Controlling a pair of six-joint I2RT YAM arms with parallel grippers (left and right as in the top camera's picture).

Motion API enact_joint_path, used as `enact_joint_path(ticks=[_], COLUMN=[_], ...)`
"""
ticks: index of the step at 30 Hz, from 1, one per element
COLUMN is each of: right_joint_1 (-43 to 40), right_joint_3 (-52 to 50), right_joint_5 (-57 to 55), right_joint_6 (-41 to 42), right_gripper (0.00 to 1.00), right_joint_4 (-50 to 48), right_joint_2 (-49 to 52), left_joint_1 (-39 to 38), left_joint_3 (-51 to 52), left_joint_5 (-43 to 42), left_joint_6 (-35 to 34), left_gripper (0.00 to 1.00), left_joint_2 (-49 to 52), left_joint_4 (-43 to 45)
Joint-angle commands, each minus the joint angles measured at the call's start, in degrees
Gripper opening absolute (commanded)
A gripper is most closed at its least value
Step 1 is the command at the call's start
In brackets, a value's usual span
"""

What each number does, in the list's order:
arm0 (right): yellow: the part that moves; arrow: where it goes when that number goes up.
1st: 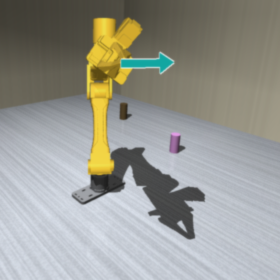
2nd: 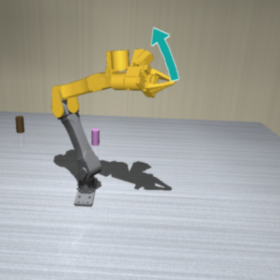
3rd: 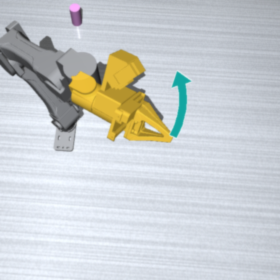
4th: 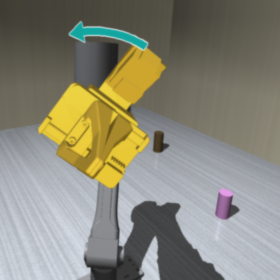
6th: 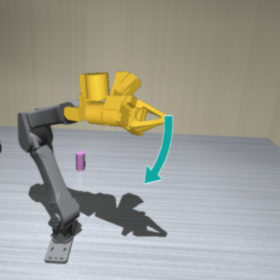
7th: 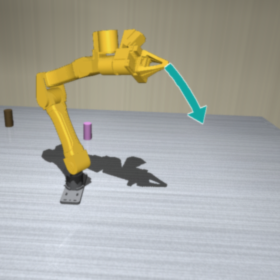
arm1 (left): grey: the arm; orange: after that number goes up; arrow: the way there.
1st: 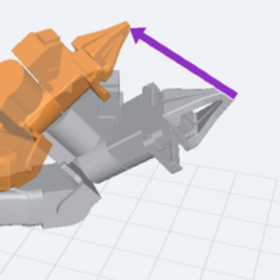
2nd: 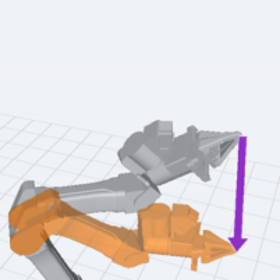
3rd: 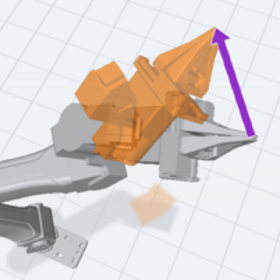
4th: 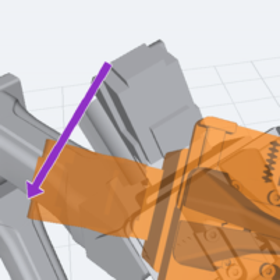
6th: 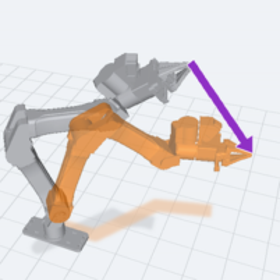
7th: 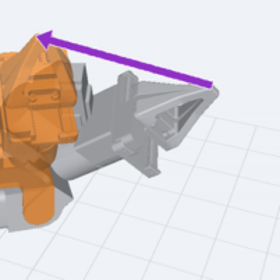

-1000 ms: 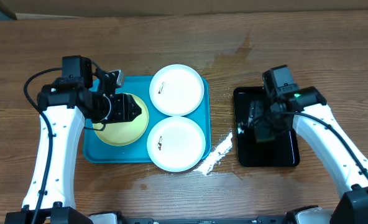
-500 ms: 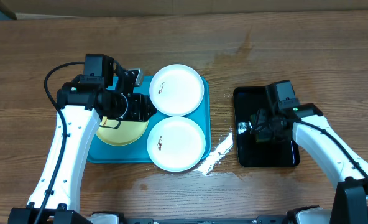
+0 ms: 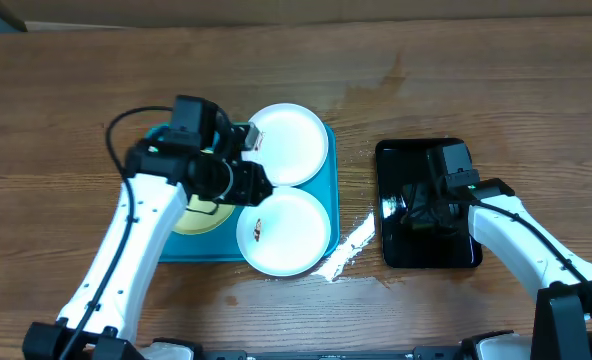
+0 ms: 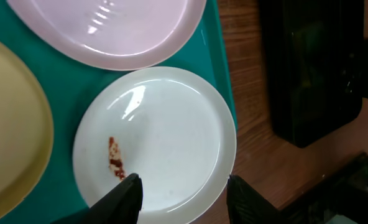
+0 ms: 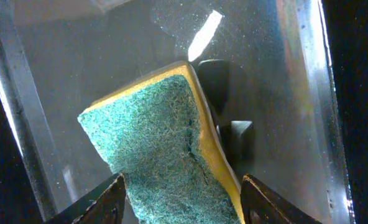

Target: Clean dirty plates on tray and stack at the side

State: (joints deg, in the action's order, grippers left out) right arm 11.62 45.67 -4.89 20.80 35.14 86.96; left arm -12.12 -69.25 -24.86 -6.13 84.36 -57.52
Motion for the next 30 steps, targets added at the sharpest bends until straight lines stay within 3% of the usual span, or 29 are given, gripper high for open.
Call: enact_joint_path(ticks=[1,8,18,22,27,30], right_joint_1=[-0.1,-0.1,-0.1,-0.1,-0.1,-0.1], right_joint_3=[-0.1,-0.1,-0.1,-0.1,-0.1,-0.1], right_joint_5=[-0.2,-0.2,0.0,0.0,0.0,0.0], right_joint_6=[0.2,0.2,0.3,0.2,0.3,0.2], right_gripper=[0.62,0.66,0.67,0.67,0.7,0.71], right_joint_4=[-0.4,-0.6,-0.6,-0.5,-0.6,-0.6], right_joint_2=[-0.4,-0.4,-0.4,-0.4,-0.4,-0.4], left_joint_1=[-4.8,-17.0,-32.3,-34.9,-35.2,-34.8], left_joint_3=[3.9,9.6,9.7,9.7,9.7,9.7], left_joint_5=[0.0,1.2,15.2,20.6,20.7,21.4], left_joint_6=[-4.3,-7.2,-10.5,-13.6,-13.6,-14.1], left_gripper=[0.47,0.47,0.43,0.38,0.35,0.27], left_joint_2=[0.0,0.3,2.7,5.0,8.9,10.1], left_joint_4=[3.5,14.3,14.4,14.4,14.2,14.2])
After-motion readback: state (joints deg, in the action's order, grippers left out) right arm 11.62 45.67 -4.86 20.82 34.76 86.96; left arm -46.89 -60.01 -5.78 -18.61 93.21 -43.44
